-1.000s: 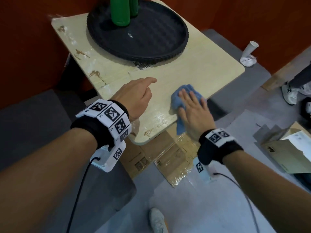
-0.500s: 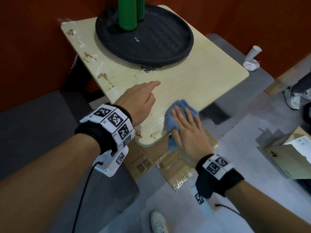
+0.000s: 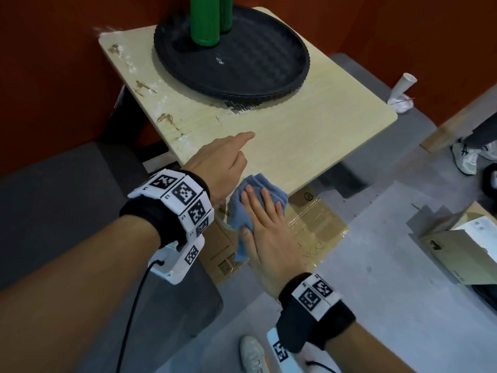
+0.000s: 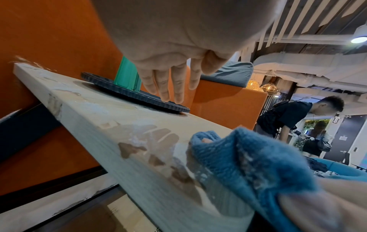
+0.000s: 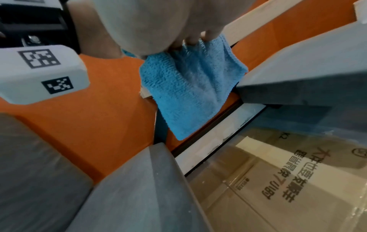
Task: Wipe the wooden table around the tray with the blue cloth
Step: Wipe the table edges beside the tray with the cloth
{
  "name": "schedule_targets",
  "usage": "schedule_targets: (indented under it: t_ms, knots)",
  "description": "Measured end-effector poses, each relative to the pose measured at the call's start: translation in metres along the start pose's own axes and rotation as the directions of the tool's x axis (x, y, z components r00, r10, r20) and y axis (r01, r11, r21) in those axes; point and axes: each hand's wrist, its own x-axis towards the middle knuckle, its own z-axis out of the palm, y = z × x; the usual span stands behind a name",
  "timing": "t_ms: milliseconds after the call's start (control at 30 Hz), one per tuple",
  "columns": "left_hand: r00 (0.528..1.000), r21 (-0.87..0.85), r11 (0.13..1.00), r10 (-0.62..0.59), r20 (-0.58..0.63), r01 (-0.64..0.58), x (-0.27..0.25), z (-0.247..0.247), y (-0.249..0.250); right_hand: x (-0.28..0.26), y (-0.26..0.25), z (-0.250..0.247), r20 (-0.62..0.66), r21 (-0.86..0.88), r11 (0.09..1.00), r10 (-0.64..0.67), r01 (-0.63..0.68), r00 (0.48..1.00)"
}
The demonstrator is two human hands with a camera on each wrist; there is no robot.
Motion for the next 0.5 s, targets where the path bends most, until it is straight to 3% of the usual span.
schedule_targets:
  t_ms: [100, 200, 300, 400, 500]
  knots:
    - [1.0, -0.006, 1.0, -0.006, -0.004, 0.005, 0.003, 0.001, 0.002, 0.009, 0.032, -0.015, 0.034, -0.147, 0.987, -0.059, 0.063, 0.998]
    - [1.0, 0.001, 1.0, -0.019, -0.009, 0.019, 0.003, -0.002, 0.002, 0.035, 0.086, -0.046, -0.074, -0.09, 0.991, 0.097, -0.104, 0.992]
    - [1.0, 0.007, 1.0, -0.018, -0.025, 0.018, 0.001, -0.007, 0.001, 0.061, 0.13, -0.075, -0.072, -0.005, 0.973, 0.232, -0.232, 0.97]
    - [0.999, 0.004, 0.999, -0.034, -0.021, 0.034, -0.003, -0.008, -0.004, 0.051, 0.102, -0.059, -0.106, 0.056, 0.967, 0.253, -0.248, 0.962]
    - [0.999, -0.003, 0.999, -0.047, -0.016, 0.047, -0.004, -0.008, -0.01, 0.018, 0.036, -0.019, -0.057, -0.066, 0.996, 0.057, -0.061, 0.997]
